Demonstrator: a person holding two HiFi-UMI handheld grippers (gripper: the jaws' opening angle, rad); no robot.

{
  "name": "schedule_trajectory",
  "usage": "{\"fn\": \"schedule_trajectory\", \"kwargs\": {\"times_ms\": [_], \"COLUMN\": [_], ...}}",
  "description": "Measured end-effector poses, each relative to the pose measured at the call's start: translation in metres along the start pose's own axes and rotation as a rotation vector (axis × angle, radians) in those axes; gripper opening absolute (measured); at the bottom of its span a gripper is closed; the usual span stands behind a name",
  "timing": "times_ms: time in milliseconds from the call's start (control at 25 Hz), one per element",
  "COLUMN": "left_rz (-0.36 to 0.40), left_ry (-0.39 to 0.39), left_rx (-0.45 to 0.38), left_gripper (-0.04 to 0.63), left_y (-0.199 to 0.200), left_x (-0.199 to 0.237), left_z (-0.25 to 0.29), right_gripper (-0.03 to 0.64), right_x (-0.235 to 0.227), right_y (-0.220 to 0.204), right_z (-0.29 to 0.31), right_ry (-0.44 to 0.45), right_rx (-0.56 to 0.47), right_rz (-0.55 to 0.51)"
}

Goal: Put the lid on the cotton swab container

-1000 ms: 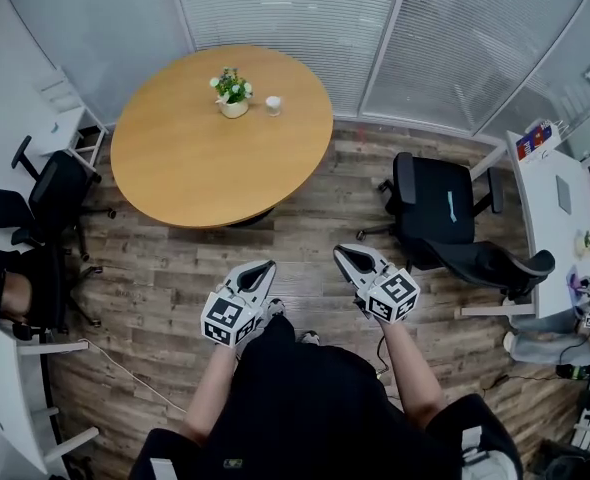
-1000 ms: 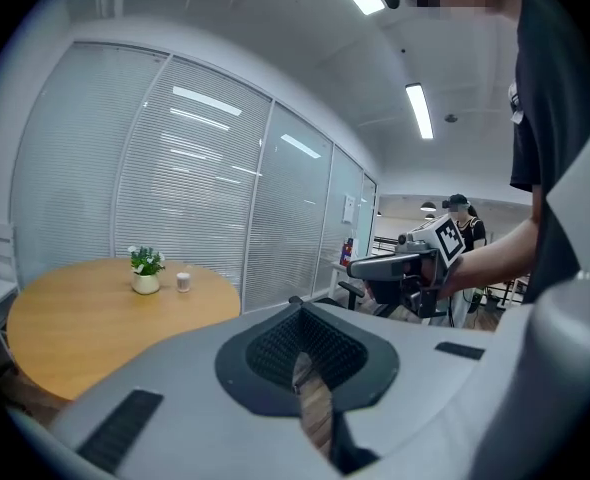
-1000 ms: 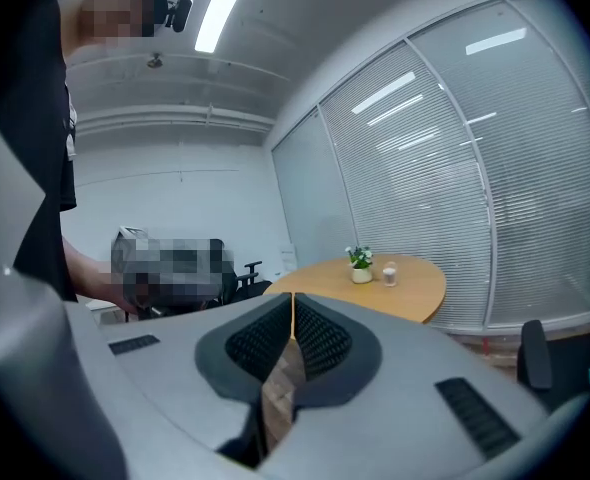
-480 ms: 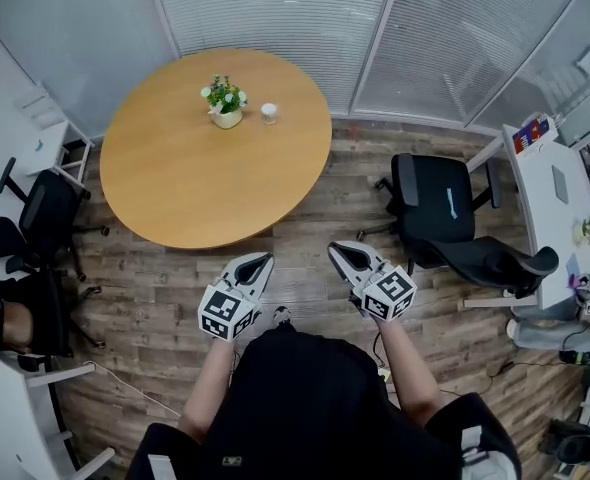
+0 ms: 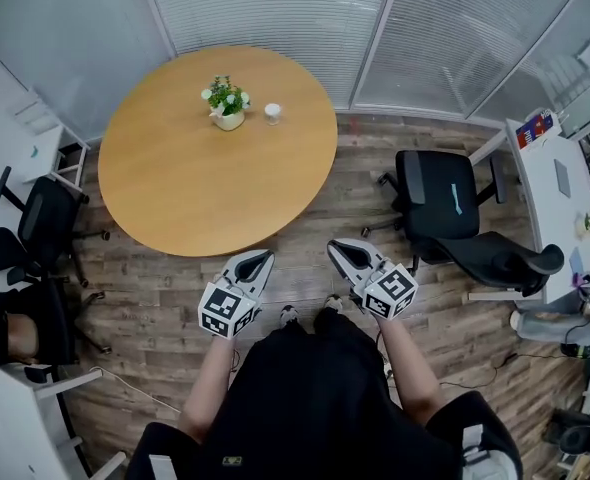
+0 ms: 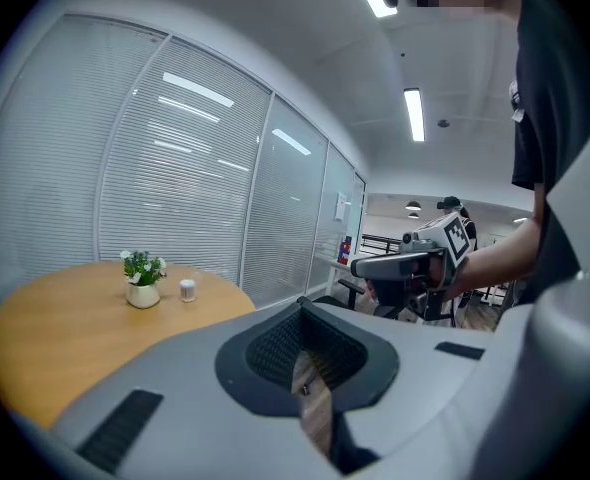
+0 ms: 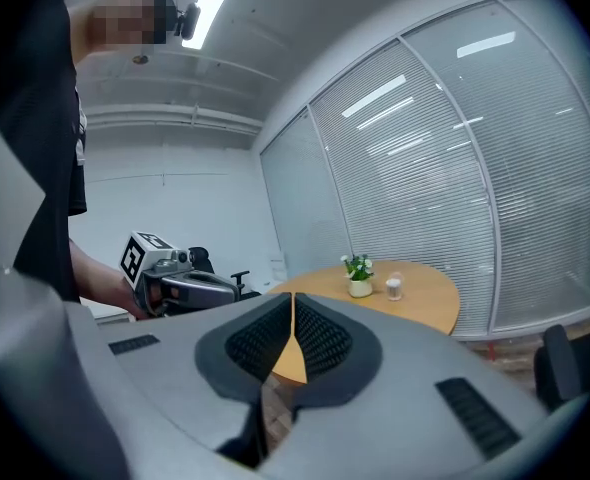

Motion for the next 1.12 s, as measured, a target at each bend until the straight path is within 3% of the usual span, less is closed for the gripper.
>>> {"fn": "schedule_trajectory", "kwargs": {"times_ms": [600, 1120], "left_rz": [-0.033, -0.083], "left_ry": [0.067, 0.16], "left_rx": [0.03, 0.051], "left_gripper": [0.006, 0.006], "left_y": [0.002, 0.015], "left_x": [0.027, 0.046], "left_z": [0.012, 0.082], "right_gripper": [0.008, 0.008], "right_x": [-0.035, -0.124], "right_y": [0.01, 0.033], "right_z": [0.037, 0.057], "right_ry": [0.062, 0.127], "right_rx": [0.054, 0.116], "right_rz": [-0.009, -0.014]}}
Point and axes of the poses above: the fingertips, and each gripper's own axes: z forward along the fingers, x to its left, y out of its top, the point moved 9 cm from there along -z, backward along the fingers, and after that the axes turned 8 degrees about z, right-handed, at the moved point
